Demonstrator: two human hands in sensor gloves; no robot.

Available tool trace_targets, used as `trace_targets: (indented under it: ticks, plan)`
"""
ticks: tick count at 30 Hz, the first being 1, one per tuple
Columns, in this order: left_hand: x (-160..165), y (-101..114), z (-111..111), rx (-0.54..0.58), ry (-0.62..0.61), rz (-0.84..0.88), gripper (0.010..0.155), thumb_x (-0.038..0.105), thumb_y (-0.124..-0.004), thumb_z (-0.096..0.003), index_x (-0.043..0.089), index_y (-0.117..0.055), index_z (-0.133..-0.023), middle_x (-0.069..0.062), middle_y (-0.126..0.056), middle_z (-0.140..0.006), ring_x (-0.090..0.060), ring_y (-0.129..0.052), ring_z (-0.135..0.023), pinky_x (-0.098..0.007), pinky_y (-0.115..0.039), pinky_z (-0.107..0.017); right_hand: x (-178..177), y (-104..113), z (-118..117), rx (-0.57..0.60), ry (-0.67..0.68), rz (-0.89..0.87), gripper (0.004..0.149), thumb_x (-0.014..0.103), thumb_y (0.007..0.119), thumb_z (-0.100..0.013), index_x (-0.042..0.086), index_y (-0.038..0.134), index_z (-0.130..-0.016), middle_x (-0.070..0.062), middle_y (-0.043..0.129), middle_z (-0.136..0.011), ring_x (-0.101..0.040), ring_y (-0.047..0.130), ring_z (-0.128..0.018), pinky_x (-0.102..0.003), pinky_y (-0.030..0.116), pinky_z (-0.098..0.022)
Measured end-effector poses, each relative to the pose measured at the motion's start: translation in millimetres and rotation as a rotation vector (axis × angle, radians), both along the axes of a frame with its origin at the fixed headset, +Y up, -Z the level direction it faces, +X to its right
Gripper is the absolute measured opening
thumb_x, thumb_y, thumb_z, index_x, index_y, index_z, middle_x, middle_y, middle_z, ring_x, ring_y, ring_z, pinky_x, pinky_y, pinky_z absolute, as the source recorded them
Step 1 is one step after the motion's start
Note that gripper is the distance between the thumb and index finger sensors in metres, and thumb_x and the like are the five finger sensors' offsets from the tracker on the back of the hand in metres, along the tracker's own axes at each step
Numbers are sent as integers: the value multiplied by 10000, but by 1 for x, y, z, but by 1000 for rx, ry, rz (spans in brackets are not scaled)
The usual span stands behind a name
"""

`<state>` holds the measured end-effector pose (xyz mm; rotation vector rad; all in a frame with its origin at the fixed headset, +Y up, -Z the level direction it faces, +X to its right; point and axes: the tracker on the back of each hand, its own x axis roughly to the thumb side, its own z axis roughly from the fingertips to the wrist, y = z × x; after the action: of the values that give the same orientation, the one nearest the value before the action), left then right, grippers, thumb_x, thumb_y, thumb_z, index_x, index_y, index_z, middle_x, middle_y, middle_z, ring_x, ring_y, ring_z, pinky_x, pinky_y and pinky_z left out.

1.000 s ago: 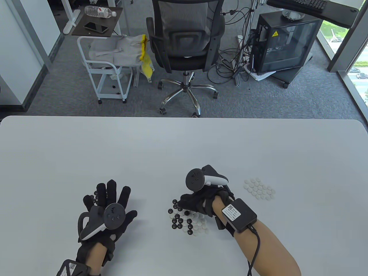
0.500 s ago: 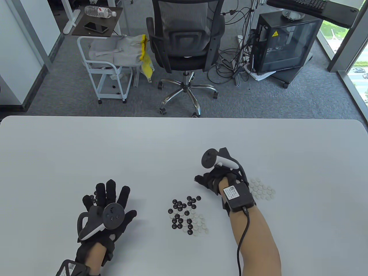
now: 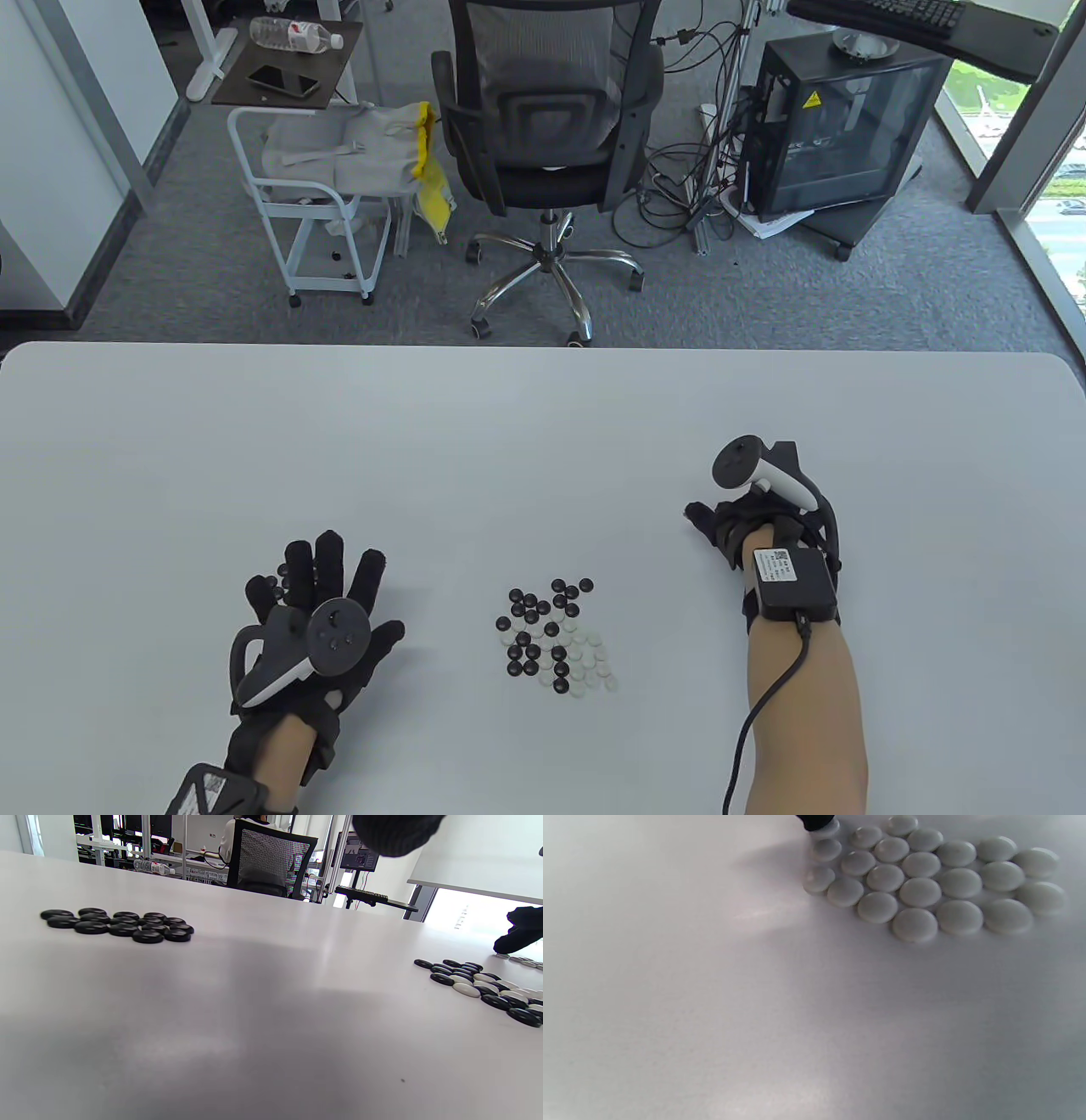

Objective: Go stone sorting task

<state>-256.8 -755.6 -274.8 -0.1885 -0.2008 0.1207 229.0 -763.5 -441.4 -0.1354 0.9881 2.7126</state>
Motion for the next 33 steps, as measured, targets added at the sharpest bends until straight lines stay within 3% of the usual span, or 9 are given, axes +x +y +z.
trace_targets:
  ticks: [6, 10, 16, 18, 24, 33]
  plan:
    - [0, 0, 0, -2, 1, -4, 800, 565, -556, -592, 224, -147, -1190, -254, 148, -1132, -531, 168, -961, -818, 29, -495, 7, 3, 1, -10, -21, -30, 771, 509, 456, -614, -23, 486, -1171, -461, -6, -1081, -681, -108, -871, -912, 57, -508]
    - [0, 0, 0, -5, 2, -4, 802, 564, -558, -592, 223, -147, -1190, -254, 148, -1132, -532, 167, -961, -819, 28, -494, -4, 16, 1, 24, 26, -75, 760, 504, 467, -618, -13, 493, -1174, -461, 2, -1086, -684, -104, -872, -912, 62, -510]
    - [1, 0, 0, -6, 2, -11, 801, 565, -556, -592, 223, -146, -1190, -255, 148, -1132, -531, 169, -961, -818, 27, -495, -54, 36, 17, 36, 358, -93, 730, 502, 488, -613, 4, 699, -1104, -437, 115, -1127, -677, -34, -916, -916, 118, -543]
    - [1, 1, 0, -3, 2, -8, 802, 564, -557, -592, 222, -146, -1190, -255, 148, -1132, -532, 168, -961, -818, 28, -495, -76, 39, 32, -27, 461, -121, 717, 504, 491, -617, 18, 728, -1088, -428, 122, -1133, -676, -32, -918, -916, 122, -547]
    - [1, 1, 0, -6, 3, -10, 801, 565, -557, -592, 223, -147, -1190, -255, 148, -1132, -532, 167, -961, -818, 27, -495, -121, 29, 67, -97, 660, -171, 707, 506, 491, -616, 35, 710, -1095, -426, 126, -1131, -679, -20, -913, -916, 140, -546]
    - [1, 1, 0, -1, 2, -7, 801, 565, -556, -592, 222, -149, -1190, -255, 146, -1132, -532, 165, -961, -819, 25, -494, -145, 2, 85, -158, 743, -168, 708, 504, 486, -614, 36, 655, -1117, -424, 96, -1120, -682, -34, -900, -916, 136, -539]
